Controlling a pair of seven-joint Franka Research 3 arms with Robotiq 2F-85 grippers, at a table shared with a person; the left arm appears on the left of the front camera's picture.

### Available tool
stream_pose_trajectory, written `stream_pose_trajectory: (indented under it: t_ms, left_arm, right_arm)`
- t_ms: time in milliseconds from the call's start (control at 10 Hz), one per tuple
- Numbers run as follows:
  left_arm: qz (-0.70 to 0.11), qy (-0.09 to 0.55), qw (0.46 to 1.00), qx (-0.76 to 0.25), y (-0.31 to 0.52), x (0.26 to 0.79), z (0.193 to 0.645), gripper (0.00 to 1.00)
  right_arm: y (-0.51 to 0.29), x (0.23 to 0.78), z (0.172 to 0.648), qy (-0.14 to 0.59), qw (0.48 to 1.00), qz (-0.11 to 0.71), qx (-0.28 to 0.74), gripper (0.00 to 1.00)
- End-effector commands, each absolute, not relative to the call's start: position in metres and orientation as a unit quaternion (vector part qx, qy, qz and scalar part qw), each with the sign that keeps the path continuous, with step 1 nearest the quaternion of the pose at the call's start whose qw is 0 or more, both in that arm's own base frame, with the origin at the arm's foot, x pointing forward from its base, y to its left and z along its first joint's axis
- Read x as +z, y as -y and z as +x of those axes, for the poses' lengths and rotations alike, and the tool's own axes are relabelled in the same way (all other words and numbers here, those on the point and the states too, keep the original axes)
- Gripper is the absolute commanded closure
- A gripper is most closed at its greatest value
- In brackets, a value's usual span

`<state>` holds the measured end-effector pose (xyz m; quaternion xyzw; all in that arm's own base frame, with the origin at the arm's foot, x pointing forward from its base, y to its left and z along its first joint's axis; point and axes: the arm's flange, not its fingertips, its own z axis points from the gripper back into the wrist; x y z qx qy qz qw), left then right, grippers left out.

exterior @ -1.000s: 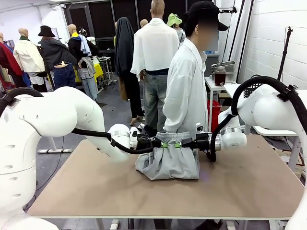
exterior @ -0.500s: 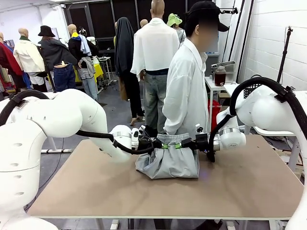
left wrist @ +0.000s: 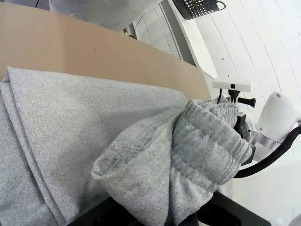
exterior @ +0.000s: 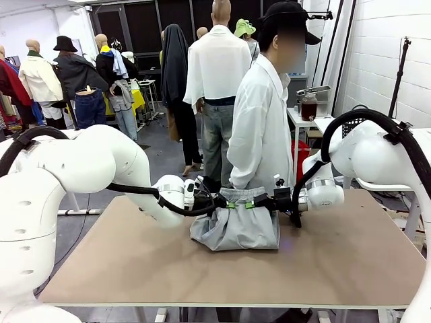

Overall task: Fold the training pants.
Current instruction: Fold the Training pants in half.

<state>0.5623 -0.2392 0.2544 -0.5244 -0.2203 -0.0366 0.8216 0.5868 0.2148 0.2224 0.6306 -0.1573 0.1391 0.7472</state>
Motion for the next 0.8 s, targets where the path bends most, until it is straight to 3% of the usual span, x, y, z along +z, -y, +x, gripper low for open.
stream_pose_trajectory:
  t_ms: [0, 200, 400, 500, 600, 700]
  left_arm:
    - [-0.511, 0.229, 0.829, -0.018, 0.223, 0.252, 0.574, 0.95]
    - [-0.511, 0.238, 0.826, -0.013, 0.22, 0.252, 0.576, 0.68]
    - [-0.512, 0.245, 0.823, -0.008, 0.217, 0.252, 0.578, 0.33]
    - [-0.513, 0.249, 0.822, -0.006, 0.214, 0.254, 0.579, 0.13]
    - [-0.513, 0.255, 0.82, -0.002, 0.208, 0.258, 0.58, 0.0]
    - [-0.507, 0.262, 0.821, -0.001, 0.203, 0.263, 0.578, 0.0]
  right_arm:
    - [-0.205, 0.218, 0.6, 0.163, 0.758, 0.623, 0.109, 0.85]
    - [-0.202, 0.219, 0.604, 0.164, 0.762, 0.619, 0.097, 0.46]
    - [-0.195, 0.227, 0.608, 0.171, 0.772, 0.606, 0.088, 0.06]
    - [-0.192, 0.232, 0.608, 0.174, 0.777, 0.599, 0.086, 0.0]
    - [-0.188, 0.236, 0.609, 0.175, 0.784, 0.59, 0.081, 0.0]
    - [-0.181, 0.243, 0.609, 0.177, 0.794, 0.576, 0.076, 0.0]
